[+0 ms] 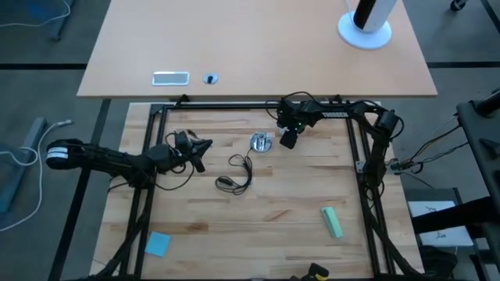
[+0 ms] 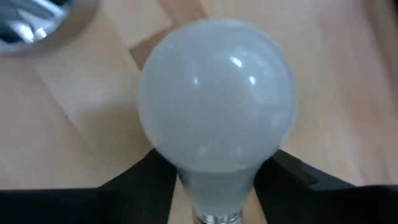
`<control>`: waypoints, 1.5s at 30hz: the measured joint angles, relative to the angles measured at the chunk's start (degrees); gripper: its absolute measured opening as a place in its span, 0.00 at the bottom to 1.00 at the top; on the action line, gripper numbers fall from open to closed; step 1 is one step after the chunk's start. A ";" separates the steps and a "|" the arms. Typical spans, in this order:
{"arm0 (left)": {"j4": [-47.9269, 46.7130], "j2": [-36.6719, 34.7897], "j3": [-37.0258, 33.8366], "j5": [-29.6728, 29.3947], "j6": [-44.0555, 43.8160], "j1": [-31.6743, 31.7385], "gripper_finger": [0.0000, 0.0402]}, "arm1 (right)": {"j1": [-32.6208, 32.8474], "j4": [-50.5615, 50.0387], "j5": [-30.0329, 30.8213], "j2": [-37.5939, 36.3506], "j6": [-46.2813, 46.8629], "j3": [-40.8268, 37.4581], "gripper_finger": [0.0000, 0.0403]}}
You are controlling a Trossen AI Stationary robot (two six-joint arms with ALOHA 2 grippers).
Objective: Screw lightbulb
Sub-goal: Insert the lightbulb into the lamp
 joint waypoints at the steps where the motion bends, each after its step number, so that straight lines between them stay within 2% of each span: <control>1: 0.29 0.25 0.00 0.00 -0.11 -0.01 0.00 | -0.02 0.06 0.00 -0.56 0.38 0.00 0.36; 2: 0.58 0.47 0.00 0.00 -0.13 0.00 0.00 | -0.06 0.14 0.02 -1.05 0.70 0.02 0.33; 6: 1.69 1.01 0.00 0.01 -0.65 0.01 0.00 | 0.00 0.40 -0.41 -2.71 1.60 -0.02 0.32; 9: 2.30 0.97 0.00 0.02 -1.42 -0.01 0.00 | 0.13 6.09 -5.78 -5.56 3.80 -1.51 0.32; 13: 2.49 0.89 0.00 0.02 -1.92 0.00 0.00 | 1.76 25.51 -14.89 -11.71 9.66 -8.52 0.32; 19: 2.63 1.09 0.00 0.04 -2.62 0.00 0.00 | 6.54 63.71 -16.43 -17.39 20.13 -23.93 0.32; 23: 2.98 1.38 0.00 0.05 -2.84 -0.01 0.00 | 9.72 87.67 -10.64 -15.66 22.09 -33.25 0.32; 27: 4.03 1.36 0.00 0.04 -2.82 -0.01 0.00 | 12.13 101.93 -4.38 -10.64 22.32 -36.91 0.32; 33: 9.28 1.34 0.59 0.04 -0.18 0.00 0.00 | 15.11 112.18 1.43 -1.64 19.37 -36.13 0.32; 39: 10.49 1.43 3.53 0.03 2.22 0.01 0.00 | 15.41 121.86 3.61 7.19 18.43 -34.70 0.32; 45: 10.19 3.34 5.64 0.03 3.36 0.00 0.00 | 15.39 124.46 4.59 11.75 16.79 -33.84 0.32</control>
